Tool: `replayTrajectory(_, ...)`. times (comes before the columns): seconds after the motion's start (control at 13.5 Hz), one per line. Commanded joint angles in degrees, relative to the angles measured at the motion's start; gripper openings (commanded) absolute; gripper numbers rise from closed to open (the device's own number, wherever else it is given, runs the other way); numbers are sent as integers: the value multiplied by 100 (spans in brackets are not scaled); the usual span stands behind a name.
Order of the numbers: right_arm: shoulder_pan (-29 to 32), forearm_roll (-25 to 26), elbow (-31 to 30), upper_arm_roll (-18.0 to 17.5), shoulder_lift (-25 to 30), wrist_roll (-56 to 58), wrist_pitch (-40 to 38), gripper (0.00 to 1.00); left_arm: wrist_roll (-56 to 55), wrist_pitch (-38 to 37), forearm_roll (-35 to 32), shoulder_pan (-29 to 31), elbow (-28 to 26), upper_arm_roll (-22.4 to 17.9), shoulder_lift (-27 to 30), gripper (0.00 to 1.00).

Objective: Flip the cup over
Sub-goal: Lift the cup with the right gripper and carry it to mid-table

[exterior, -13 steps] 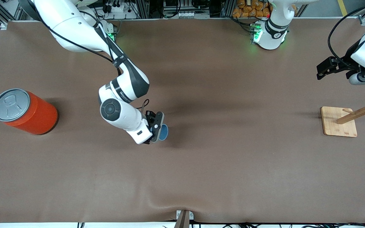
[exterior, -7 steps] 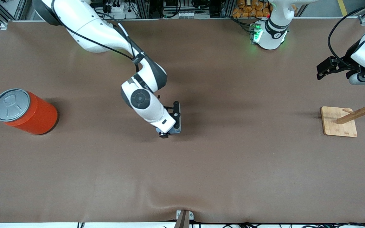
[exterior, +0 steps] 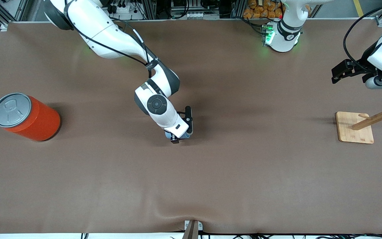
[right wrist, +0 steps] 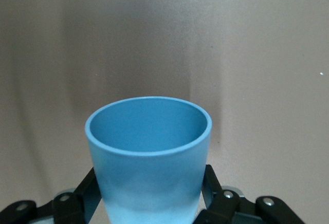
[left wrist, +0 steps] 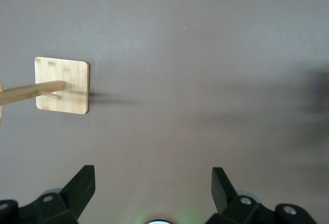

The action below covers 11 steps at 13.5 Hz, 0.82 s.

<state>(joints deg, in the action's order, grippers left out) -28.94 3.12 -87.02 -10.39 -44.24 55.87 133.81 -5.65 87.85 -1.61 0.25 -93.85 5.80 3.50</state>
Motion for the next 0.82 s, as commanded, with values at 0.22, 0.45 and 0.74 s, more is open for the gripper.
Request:
replayTrajectory(0.22, -147, 75, 54, 116, 55, -119, 172, 100, 81, -66, -50, 54, 69, 27, 11, 100)
replayTrajectory(0.45, -77, -12, 89, 99, 266, -725, -160, 100, 81, -66, -50, 54, 69, 27, 2, 100)
replayTrajectory(0.74, -33, -13, 361, 108, 591, -1743, -1074, 100, 81, -66, -50, 54, 69, 27, -7, 100)
